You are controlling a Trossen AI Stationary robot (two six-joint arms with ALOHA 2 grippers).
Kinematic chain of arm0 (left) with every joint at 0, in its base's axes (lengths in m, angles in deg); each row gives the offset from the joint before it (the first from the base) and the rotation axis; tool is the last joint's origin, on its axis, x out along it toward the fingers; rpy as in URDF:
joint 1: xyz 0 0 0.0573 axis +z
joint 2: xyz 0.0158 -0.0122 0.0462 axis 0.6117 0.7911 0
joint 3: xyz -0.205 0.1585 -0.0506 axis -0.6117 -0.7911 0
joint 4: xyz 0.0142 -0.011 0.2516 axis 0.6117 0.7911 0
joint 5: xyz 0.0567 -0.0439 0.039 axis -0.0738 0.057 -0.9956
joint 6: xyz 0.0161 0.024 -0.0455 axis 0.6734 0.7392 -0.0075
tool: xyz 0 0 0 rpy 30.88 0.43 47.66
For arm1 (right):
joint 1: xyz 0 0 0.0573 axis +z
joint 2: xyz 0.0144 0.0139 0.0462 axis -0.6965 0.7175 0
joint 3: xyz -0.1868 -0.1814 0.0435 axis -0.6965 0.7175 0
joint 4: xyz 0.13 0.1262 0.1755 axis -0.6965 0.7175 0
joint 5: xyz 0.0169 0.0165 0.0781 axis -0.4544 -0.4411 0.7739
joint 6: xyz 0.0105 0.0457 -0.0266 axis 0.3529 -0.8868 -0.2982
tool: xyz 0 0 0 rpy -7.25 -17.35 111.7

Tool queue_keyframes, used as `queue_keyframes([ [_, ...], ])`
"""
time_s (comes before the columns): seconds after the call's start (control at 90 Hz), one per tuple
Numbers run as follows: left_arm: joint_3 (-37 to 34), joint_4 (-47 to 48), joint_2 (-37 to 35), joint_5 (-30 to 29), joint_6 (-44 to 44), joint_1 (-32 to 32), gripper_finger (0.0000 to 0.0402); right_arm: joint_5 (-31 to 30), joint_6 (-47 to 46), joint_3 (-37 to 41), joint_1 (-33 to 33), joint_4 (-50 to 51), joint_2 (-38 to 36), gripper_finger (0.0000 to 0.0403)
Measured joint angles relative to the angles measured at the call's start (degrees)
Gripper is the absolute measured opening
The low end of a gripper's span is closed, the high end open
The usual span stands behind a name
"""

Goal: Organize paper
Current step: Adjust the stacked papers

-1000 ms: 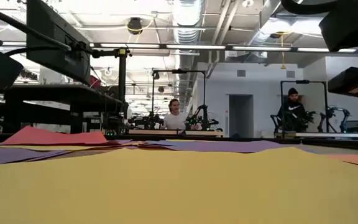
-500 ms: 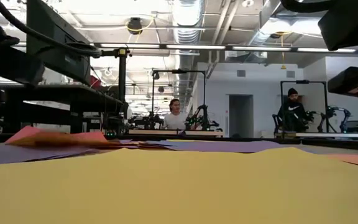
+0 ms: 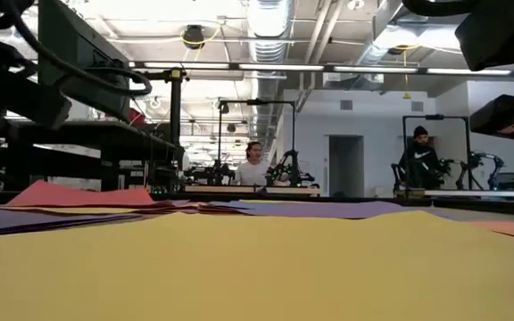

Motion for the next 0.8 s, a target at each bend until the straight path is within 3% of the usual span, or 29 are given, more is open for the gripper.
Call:
queue_keyframes([
  [0.344,-1.0,-4.2,-0.2,0.7,-15.6,-0.2,0.0,-0.2,0.0,0.0,0.1,0.4,0.0,0.0],
  [0.522,-0.9,-6.1,-0.1,0.8,-16.4,-2.0,0.0,-0.1,0.7,0.0,0.1,0.6,0.0,0.0],
  [0.8,-0.9,-1.5,-0.1,3.0,-16.6,-4.4,0.0,-0.1,1.1,0.0,0.1,0.7,0.0,0.0],
])
